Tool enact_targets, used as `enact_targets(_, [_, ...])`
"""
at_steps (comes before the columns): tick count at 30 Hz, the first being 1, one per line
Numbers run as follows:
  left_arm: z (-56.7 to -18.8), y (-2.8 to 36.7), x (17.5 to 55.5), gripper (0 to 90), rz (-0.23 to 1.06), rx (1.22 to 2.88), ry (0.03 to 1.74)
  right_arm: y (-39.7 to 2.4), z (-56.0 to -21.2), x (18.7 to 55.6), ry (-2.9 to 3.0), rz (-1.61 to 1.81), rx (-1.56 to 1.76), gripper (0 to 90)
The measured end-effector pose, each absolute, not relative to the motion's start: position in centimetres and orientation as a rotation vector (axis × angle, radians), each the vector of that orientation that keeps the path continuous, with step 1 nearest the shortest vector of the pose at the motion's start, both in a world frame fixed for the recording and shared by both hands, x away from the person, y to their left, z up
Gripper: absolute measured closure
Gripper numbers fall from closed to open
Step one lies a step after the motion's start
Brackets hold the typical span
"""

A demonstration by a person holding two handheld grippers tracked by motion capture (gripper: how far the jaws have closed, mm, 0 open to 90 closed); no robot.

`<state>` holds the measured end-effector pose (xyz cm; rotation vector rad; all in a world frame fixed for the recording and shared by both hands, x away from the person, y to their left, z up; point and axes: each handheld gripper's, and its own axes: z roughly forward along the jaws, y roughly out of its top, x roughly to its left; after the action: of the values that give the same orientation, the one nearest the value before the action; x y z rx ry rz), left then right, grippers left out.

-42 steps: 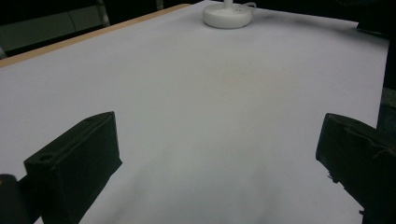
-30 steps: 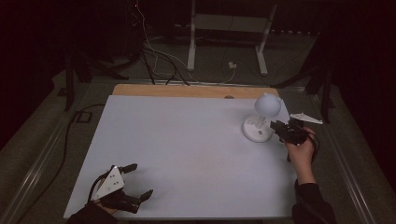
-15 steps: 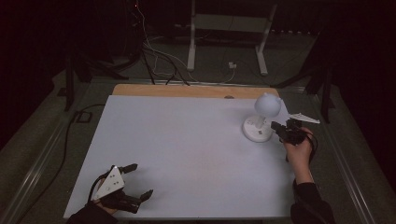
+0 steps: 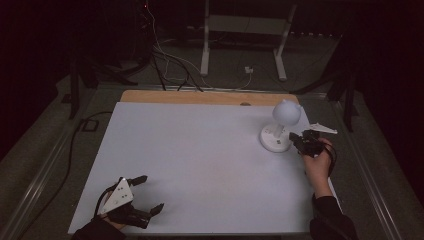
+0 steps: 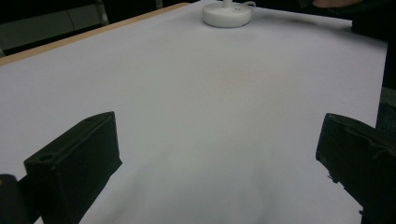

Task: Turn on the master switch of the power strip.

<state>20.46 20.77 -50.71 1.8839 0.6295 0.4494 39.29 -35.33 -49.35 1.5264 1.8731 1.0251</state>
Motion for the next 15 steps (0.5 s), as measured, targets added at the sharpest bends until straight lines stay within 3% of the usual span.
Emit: enact_targets(15, [-50.72, 20.76, 20.47, 0.1, 0.447, 1.884, 0.629, -34.38, -50.26, 39.44, 1.935, 0.915, 1.465, 90.0])
